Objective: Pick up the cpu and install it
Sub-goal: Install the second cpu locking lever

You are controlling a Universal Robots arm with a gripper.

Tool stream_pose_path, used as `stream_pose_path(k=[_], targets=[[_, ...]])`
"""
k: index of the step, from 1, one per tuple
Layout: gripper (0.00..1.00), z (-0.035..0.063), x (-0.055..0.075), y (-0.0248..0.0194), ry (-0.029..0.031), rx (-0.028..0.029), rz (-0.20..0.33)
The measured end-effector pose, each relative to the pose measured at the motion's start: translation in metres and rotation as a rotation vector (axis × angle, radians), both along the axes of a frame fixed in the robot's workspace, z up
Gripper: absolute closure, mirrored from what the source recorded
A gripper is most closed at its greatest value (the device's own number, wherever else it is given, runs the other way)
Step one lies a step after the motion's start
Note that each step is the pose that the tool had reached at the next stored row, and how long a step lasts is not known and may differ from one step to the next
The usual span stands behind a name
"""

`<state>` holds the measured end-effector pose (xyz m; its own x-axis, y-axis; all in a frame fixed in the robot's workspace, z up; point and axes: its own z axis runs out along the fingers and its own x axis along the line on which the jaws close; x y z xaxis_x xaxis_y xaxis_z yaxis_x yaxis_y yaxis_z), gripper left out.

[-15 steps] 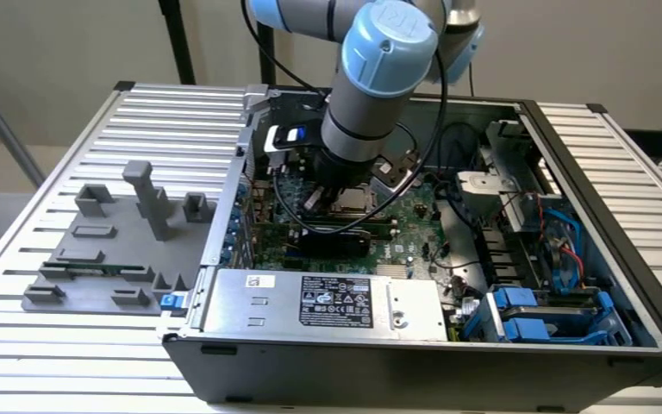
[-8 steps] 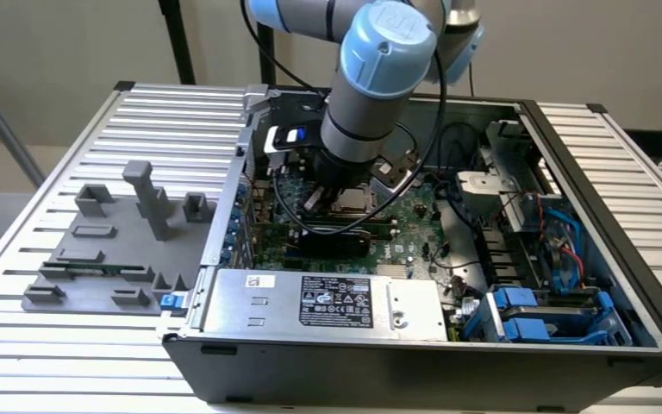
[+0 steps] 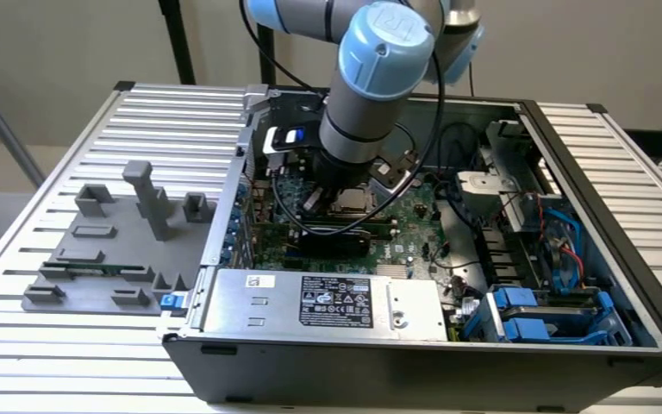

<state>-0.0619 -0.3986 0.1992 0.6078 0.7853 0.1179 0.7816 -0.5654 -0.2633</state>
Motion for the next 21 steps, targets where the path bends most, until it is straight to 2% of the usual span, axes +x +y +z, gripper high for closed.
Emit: stream_pose_path(k=[3, 7, 15, 18, 21], targets=[[0.89, -0.0001, -0.001, 0.0, -0.0027, 0.0108, 0.0], [0.89, -0.0007, -0.0022, 0.0001, -0.0063, 0.0195, 0.0], [0.89, -0.0036, -0.0032, 0.0, -0.0135, 0.0291, 0.0], [0.89, -0.0052, -0.0031, 0.0001, -0.015, 0.0301, 0.0], [0.89, -0.0054, -0.0033, 0.0001, -0.0139, 0.0294, 0.0]])
